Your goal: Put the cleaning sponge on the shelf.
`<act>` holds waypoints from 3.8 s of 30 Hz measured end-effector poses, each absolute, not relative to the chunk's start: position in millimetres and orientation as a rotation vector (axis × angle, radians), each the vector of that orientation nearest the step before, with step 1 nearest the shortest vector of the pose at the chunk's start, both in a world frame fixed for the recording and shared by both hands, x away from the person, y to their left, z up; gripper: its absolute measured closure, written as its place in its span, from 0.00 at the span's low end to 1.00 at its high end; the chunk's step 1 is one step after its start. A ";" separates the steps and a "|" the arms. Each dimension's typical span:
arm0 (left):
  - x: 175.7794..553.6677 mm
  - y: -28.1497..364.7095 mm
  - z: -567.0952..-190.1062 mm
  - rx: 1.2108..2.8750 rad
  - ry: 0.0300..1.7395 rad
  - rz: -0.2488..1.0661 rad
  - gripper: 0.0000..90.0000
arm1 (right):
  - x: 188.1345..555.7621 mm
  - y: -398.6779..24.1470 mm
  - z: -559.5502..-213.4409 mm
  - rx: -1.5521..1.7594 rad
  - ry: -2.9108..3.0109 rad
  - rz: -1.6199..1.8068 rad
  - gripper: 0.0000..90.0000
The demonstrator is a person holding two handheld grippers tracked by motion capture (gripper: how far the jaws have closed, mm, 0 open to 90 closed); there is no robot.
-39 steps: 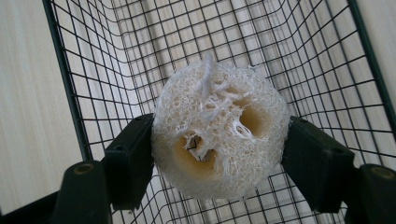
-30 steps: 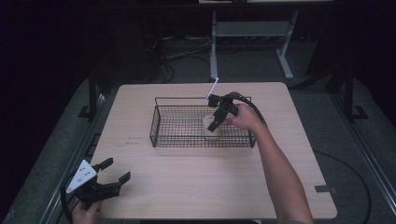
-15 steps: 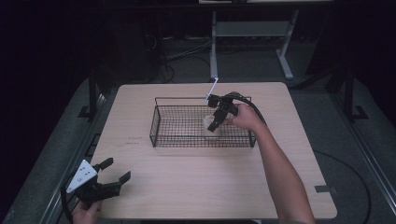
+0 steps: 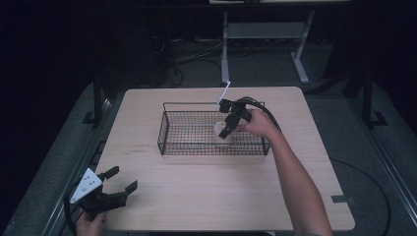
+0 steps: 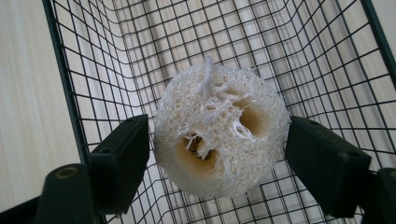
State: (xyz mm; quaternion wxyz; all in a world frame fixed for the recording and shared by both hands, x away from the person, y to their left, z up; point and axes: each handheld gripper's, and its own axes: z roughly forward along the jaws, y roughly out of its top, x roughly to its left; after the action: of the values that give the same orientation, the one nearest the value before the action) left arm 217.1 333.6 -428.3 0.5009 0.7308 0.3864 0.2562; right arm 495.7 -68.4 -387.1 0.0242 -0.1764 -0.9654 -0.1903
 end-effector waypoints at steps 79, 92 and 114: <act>218.4 327.4 -429.5 1.798 0.913 0.608 0.15 | 437.0 -118.0 -338.6 -0.512 -3.006 -0.777 0.20; 218.8 326.5 -429.7 1.799 0.912 0.605 0.16 | 419.6 -125.9 -340.6 -0.491 -3.003 -0.794 0.20; 218.6 324.6 -430.0 1.806 0.906 0.606 0.16 | 389.5 -145.4 -353.7 -0.479 -3.020 -0.779 0.20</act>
State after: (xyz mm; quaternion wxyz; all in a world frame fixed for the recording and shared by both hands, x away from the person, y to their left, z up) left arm 218.6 324.6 -430.0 0.4933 0.7448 0.3736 0.2499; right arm 389.5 -145.4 -353.7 -0.0068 -0.1520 -0.9570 -0.2469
